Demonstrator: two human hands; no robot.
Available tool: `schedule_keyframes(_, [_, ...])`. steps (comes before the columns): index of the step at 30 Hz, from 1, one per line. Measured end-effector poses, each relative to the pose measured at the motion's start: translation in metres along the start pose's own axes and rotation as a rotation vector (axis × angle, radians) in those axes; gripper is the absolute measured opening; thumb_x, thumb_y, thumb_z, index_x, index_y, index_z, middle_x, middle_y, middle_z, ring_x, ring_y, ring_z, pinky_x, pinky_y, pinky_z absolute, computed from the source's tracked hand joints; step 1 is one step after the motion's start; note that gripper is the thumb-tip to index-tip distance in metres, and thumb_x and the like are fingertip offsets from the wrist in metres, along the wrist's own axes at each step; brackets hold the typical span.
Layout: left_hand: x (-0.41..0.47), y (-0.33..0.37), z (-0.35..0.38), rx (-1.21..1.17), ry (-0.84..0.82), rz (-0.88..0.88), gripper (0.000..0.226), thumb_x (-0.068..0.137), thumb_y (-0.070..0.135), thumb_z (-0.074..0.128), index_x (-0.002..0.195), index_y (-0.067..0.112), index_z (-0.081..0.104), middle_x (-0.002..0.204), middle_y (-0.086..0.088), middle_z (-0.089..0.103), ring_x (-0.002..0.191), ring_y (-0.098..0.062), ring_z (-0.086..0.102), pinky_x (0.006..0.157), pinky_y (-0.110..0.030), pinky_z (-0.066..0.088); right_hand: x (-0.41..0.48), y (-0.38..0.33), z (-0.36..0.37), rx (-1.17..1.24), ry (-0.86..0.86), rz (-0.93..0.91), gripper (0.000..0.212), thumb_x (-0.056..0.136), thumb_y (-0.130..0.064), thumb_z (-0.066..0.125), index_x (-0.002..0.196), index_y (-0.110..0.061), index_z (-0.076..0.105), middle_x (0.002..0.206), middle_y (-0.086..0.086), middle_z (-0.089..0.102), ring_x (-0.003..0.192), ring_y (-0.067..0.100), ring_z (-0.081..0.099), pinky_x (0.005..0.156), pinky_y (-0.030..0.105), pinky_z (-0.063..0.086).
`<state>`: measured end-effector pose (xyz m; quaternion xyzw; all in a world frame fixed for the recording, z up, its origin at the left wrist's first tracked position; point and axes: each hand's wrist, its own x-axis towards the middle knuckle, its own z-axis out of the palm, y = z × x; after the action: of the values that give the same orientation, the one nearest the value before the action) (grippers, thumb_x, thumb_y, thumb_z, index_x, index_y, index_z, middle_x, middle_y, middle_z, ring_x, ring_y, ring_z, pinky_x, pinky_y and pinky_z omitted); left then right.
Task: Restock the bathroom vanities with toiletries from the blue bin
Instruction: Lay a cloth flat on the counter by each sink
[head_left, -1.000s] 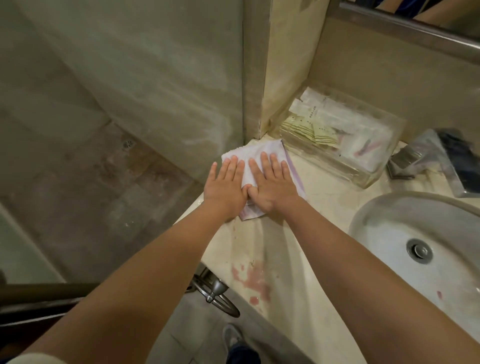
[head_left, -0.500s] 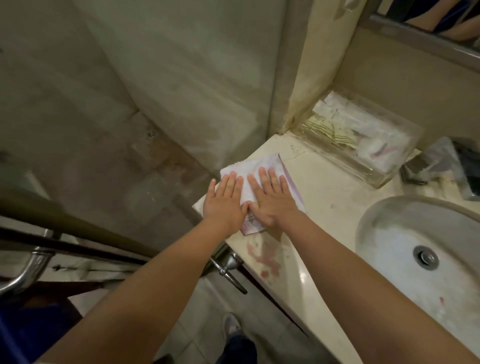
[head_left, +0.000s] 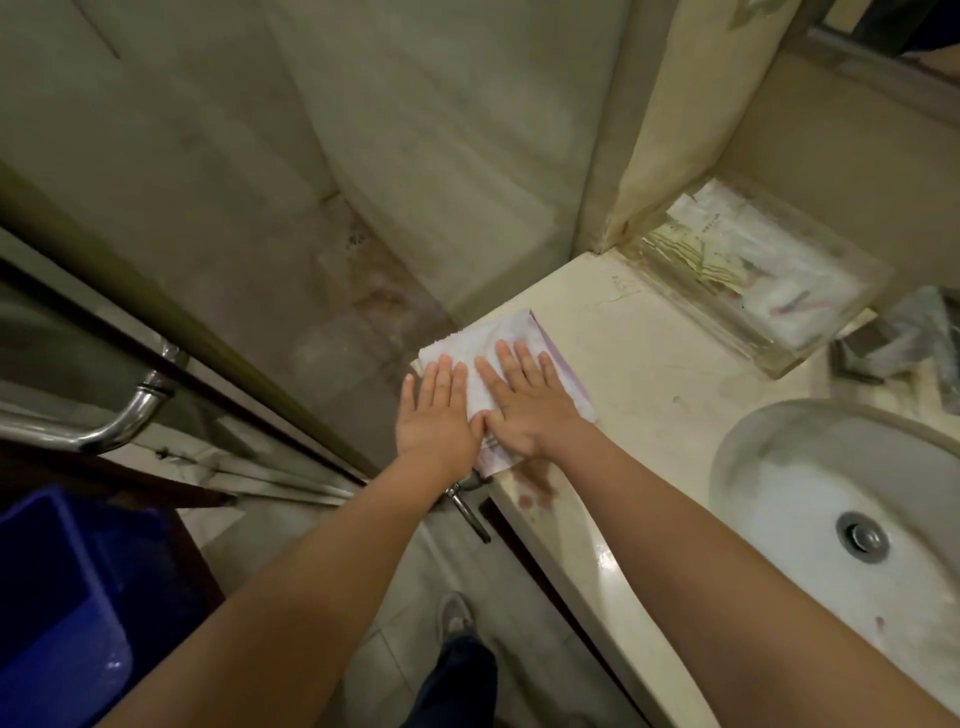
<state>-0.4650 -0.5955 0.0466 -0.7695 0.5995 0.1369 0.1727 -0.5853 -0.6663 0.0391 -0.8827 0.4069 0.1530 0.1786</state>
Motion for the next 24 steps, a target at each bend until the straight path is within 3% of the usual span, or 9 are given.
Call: schedule_keyframes(24, [-0.075, 0.033, 0.035, -0.078, 0.052, 0.027, 0.065, 0.102, 0.048, 0.01, 0.151, 0.015, -0.016, 0.16, -0.006, -0.022, 0.148, -0.021, -0.018, 0.118, -0.044, -0.012, -0.081, 0.006, 0.044, 0.013, -0.016, -0.051, 0.067, 0.1, -0.037, 0.024, 0.153, -0.028, -0.016, 0.158, 0.005, -0.029, 0.144, 0.022, -0.03, 0.115, 0.04, -0.021])
